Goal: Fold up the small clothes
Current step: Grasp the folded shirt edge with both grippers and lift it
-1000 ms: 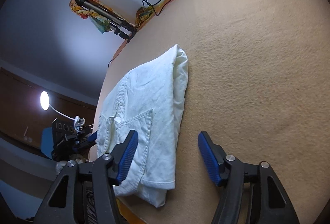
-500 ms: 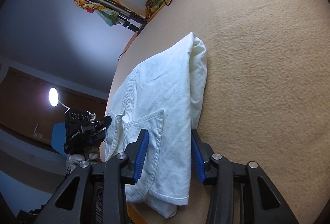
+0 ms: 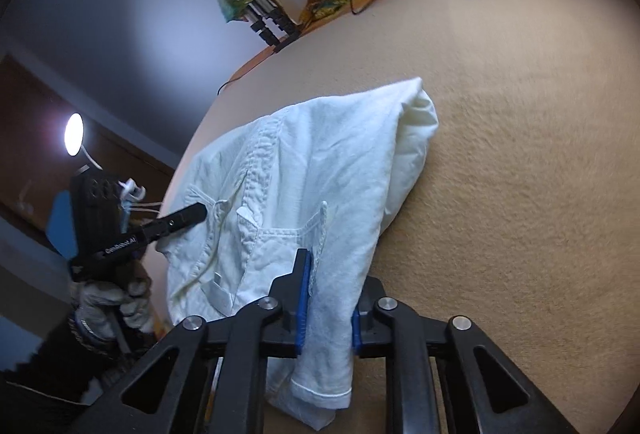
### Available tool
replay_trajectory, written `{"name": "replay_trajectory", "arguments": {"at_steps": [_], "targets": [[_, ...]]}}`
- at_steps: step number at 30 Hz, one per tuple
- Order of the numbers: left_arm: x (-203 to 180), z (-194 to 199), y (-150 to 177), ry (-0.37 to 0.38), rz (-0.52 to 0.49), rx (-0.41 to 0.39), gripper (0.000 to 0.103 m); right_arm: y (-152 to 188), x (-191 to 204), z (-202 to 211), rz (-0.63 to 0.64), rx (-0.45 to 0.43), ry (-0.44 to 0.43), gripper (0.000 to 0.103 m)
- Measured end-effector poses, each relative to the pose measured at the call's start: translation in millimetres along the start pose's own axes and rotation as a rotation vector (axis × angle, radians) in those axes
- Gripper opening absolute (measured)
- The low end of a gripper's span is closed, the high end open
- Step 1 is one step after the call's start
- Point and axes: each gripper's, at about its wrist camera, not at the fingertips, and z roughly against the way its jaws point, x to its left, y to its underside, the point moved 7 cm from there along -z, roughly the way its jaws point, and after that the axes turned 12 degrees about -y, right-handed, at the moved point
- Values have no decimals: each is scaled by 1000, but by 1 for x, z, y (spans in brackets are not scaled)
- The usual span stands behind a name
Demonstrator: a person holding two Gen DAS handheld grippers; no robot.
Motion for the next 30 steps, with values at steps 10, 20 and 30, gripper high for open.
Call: {"name": "replay_trajectory", "arguments": {"at_steps": [10, 20, 30], "targets": [[-35, 32, -1, -64, -155, -143, 10, 2, 33, 25, 173, -45, 144, 11], [-89, 50, -7, -22, -253, -234, 10, 6, 47, 72, 230, -101, 214, 10], [-151, 36, -24, 60, -313, -245, 9, 1, 26, 128, 231, -157, 287, 10]]}}
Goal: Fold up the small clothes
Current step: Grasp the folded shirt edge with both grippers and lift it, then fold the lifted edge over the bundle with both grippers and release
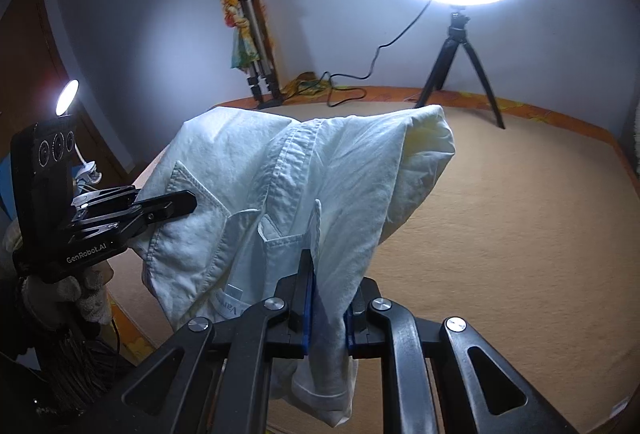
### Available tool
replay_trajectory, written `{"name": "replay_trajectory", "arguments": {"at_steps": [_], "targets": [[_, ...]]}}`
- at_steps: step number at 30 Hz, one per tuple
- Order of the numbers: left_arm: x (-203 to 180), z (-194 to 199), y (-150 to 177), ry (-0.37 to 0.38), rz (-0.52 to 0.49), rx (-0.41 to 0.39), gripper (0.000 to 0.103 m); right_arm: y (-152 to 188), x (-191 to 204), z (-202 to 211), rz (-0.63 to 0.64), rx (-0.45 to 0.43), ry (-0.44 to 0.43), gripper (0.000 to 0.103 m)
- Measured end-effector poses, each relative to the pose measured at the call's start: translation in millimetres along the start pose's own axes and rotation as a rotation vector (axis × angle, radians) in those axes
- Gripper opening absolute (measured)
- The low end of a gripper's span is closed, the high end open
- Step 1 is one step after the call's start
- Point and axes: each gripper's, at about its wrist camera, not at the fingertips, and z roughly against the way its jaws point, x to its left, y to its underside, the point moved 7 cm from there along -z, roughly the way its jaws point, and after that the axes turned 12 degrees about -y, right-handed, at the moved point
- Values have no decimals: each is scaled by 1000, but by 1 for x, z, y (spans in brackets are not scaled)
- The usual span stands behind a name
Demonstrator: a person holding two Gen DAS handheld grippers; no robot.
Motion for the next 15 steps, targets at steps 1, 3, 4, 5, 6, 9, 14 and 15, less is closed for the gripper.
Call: {"name": "replay_trajectory", "arguments": {"at_steps": [1, 3, 4, 5, 6, 9, 14, 15], "targets": [[-6, -4, -3, 8, -4, -2, 9, -2, -7, 5, -5, -4, 12, 10], [-22, -15, -12, 31, -7, -4, 9, -4, -22, 16, -12, -10, 36, 10], [-29, -20, -16, 43, -6, -2, 9, -5, -31, 22, -15, -14, 50, 10], [-39, -28, -20, 57, -9, 1, 9, -7, -42, 28, -20, -18, 65, 10], [-46, -34, -24, 67, -9, 3, 9, -9, -51, 33, -25, -20, 77, 10], [-76, -57, -38, 110, -6, 12, 9, -14, -84, 50, -32, -25, 134, 10], [-124, -93, -62, 157, -15, 17, 9, -26, -139, 77, -39, -26, 223, 10], [-131, -100, -66, 167, -10, 22, 9, -29, -149, 80, -39, -25, 238, 10]]}}
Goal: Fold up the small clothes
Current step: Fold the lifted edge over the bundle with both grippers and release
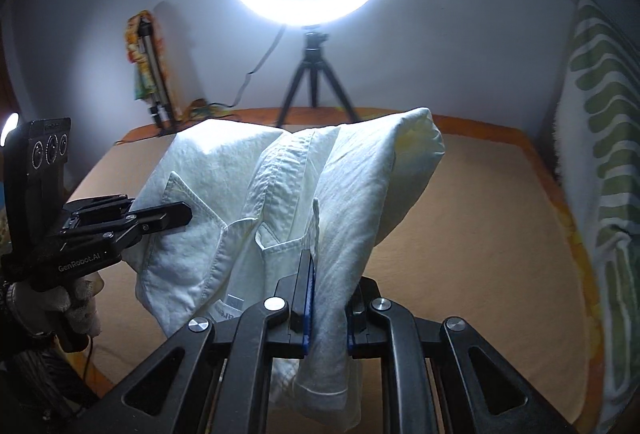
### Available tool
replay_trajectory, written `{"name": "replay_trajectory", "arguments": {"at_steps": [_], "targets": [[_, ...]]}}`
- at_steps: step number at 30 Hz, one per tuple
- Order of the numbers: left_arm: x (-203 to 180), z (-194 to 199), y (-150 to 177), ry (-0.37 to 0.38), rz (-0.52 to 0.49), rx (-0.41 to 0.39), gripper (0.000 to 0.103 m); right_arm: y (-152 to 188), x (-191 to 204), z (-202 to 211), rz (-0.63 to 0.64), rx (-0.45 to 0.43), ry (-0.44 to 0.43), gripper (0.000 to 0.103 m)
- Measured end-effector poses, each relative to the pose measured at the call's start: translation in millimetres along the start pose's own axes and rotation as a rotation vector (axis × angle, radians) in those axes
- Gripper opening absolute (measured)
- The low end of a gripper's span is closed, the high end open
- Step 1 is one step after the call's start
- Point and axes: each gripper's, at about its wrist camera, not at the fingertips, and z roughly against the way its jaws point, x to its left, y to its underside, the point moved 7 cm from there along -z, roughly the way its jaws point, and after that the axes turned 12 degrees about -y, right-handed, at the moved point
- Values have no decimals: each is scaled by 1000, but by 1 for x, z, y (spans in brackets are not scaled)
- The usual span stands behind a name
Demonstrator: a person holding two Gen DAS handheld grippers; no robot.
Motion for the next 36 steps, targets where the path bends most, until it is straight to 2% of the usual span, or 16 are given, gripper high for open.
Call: {"name": "replay_trajectory", "arguments": {"at_steps": [8, 14, 20, 22, 25, 26, 27, 28, 29, 30, 31, 33, 34, 36], "targets": [[-39, -63, -22, 29, 22, 29, 9, -23, -79, -11, -4, 29, 100, 10], [-50, -103, -26, 3, 12, 64, 9, -33, -122, -34, -4, 60, 155, 10], [-55, -125, -28, -26, 2, 98, 10, -31, -158, -54, -32, 92, 234, 10], [-57, -130, -29, -32, -3, 114, 13, -29, -169, -59, -46, 101, 257, 11], [-59, -134, -31, -70, -24, 124, 21, -26, -185, -61, -74, 104, 340, 21], [-58, -134, -31, -73, -28, 127, 25, -26, -189, -60, -85, 99, 355, 30], [-57, -133, -31, -73, -28, 129, 31, -26, -191, -57, -93, 88, 364, 37], [-57, -131, -31, -72, -29, 129, 43, -27, -191, -54, -98, 79, 361, 38], [-57, -129, -32, -75, -33, 124, 50, -27, -191, -53, -101, 74, 358, 39], [-56, -127, -34, -83, -38, 114, 62, -28, -191, -51, -102, 71, 360, 45], [-56, -122, -35, -93, -42, 98, 63, -28, -190, -49, -99, 66, 363, 49], [-58, -120, -39, -96, -50, 89, 65, -29, -185, -44, -89, 50, 368, 66], [-58, -116, -39, -97, -51, 87, 69, -30, -182, -41, -84, 40, 369, 68], [-57, -110, -41, -106, -52, 81, 71, -32, -175, -35, -78, 27, 373, 77]]}}
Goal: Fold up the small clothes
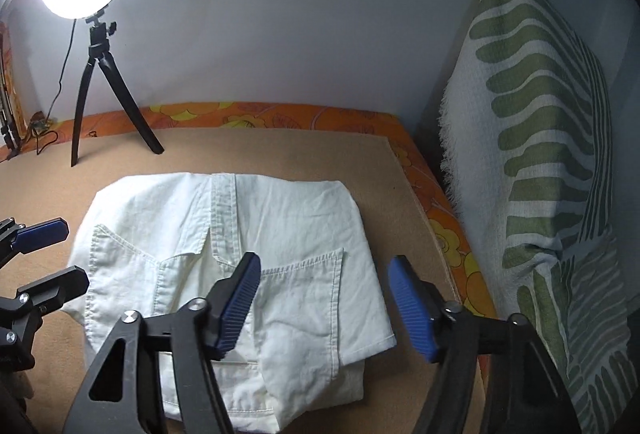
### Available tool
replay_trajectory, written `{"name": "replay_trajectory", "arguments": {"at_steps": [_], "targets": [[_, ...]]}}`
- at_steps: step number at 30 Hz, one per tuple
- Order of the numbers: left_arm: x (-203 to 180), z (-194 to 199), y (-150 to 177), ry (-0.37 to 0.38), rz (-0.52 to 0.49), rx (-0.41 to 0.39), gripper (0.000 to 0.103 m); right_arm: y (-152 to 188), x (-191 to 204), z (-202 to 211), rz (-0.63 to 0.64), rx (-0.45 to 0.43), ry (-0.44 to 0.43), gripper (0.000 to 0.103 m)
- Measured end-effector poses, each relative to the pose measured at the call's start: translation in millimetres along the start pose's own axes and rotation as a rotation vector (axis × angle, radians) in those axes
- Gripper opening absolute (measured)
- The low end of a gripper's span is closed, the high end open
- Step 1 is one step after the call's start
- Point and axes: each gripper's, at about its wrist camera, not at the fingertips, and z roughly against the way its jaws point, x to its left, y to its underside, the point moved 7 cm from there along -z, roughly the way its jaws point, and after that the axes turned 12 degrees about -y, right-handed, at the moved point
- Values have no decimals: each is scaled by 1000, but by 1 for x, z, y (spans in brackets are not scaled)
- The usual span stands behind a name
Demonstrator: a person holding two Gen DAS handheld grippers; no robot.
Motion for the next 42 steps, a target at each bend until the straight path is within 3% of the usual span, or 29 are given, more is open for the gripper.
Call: {"name": "replay_trajectory", "arguments": {"at_steps": [2, 20, 31, 42], "targets": [[1, 8, 0, -5, -5, -5, 71, 0, 4, 8, -1, -16, 12, 85], [26, 129, 23, -11, -38, -115, 74, 22, 88, 111, -13, -141, -8, 89], [54, 221, 76, -40, -65, -172, 82, 69, 158, 179, -39, -216, -54, 95], [64, 251, 142, -78, -52, -138, 82, 120, 191, 208, -78, -252, -42, 102]]}}
